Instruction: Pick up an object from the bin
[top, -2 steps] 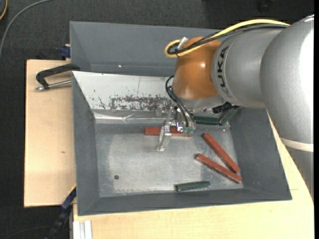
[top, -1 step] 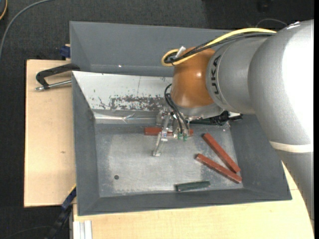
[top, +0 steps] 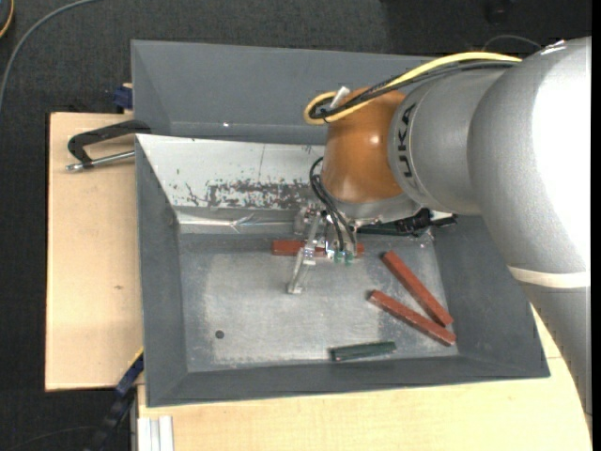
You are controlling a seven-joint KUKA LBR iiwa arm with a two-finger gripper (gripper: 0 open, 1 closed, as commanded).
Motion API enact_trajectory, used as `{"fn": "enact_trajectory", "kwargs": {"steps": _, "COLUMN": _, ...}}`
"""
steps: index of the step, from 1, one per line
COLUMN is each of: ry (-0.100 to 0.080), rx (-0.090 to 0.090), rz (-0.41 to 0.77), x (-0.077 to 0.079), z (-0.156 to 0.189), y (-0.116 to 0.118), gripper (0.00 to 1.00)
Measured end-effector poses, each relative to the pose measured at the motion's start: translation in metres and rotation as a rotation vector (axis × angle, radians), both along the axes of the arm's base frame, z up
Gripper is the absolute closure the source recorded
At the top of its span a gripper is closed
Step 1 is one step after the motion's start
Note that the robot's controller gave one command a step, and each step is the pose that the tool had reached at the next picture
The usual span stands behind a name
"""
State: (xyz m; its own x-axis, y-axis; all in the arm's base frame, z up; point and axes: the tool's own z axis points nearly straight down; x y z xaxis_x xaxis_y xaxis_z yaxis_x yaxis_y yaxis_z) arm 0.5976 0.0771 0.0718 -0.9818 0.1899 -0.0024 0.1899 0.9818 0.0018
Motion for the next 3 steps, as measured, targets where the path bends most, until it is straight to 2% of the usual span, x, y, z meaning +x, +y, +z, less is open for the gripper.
{"fn": "enact_trajectory", "kwargs": {"steps": 1, "ry": 0.0, "rx": 0.0, "rz": 0.001, "x": 0.0, "z": 0.0, "y": 0.0, "gripper": 1.0}}
{"fn": "enact_trajectory", "kwargs": {"steps": 2, "ry": -0.01, "rx": 0.002, "rz": 0.001, "x": 0.003, "z": 0.072, "y": 0.001, "gripper": 1.0}}
{"fn": "enact_trajectory", "kwargs": {"steps": 3, "ry": -0.006, "rx": 0.001, "rz": 0.003, "x": 0.005, "z": 0.092, "y": 0.002, "gripper": 1.0}}
